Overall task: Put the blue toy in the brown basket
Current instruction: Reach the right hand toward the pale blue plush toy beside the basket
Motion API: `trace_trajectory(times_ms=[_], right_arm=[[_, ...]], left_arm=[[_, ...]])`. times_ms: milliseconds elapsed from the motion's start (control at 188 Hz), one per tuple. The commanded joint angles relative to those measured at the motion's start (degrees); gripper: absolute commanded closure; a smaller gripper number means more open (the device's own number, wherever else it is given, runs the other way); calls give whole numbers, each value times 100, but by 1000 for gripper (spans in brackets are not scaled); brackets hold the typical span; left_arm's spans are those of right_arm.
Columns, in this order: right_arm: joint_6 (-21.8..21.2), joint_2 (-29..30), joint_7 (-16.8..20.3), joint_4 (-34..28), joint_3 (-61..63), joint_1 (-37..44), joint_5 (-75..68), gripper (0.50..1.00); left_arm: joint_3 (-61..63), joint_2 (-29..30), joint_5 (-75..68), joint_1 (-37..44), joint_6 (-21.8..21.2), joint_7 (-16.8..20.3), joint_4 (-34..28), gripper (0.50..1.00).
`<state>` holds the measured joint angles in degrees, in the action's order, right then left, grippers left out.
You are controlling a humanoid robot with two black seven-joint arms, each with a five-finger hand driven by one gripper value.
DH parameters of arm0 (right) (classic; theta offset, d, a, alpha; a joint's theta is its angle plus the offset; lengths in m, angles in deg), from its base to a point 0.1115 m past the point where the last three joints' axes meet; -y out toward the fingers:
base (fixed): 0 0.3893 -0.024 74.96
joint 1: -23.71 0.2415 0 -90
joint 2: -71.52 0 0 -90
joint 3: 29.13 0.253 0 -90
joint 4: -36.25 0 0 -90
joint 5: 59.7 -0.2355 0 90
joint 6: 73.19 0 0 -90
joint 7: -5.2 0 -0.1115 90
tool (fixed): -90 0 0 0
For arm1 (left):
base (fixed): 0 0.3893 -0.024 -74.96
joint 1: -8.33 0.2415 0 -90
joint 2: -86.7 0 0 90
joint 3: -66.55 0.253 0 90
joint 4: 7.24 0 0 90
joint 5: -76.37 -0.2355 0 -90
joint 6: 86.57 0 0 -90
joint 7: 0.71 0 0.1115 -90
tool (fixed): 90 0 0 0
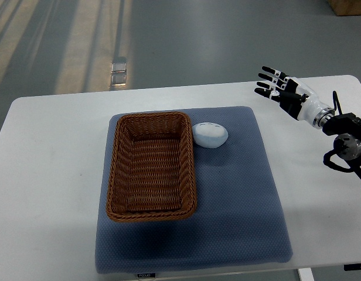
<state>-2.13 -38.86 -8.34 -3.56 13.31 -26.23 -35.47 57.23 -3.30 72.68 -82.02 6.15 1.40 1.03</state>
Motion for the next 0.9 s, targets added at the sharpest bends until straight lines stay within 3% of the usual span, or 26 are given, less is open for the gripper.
trace_trajectory(times_ms=[0, 255, 372, 654, 813, 893], right_arm=[[-22, -1, -52, -150, -8, 1, 513, 589], [84, -10, -394, -616, -8, 19, 2402, 591], [329, 8, -500, -949, -17, 133, 3588, 591], [505, 8, -500, -1451, -139, 186, 5680, 591], [549, 8, -500, -1459, -878, 441, 6138, 591], [813, -1, -482, -1433, -1230, 546, 6164, 593]], left_arm=[[0, 0, 0, 9, 0, 0, 0, 500], [0, 0, 0, 0, 0, 0, 0, 500], [0, 0, 0, 0, 0, 0, 0, 500], [26, 0, 0, 0, 0, 0, 9, 500], [26, 0, 0, 0, 0, 0, 0, 500], [26, 0, 0, 0, 0, 0, 0, 500]])
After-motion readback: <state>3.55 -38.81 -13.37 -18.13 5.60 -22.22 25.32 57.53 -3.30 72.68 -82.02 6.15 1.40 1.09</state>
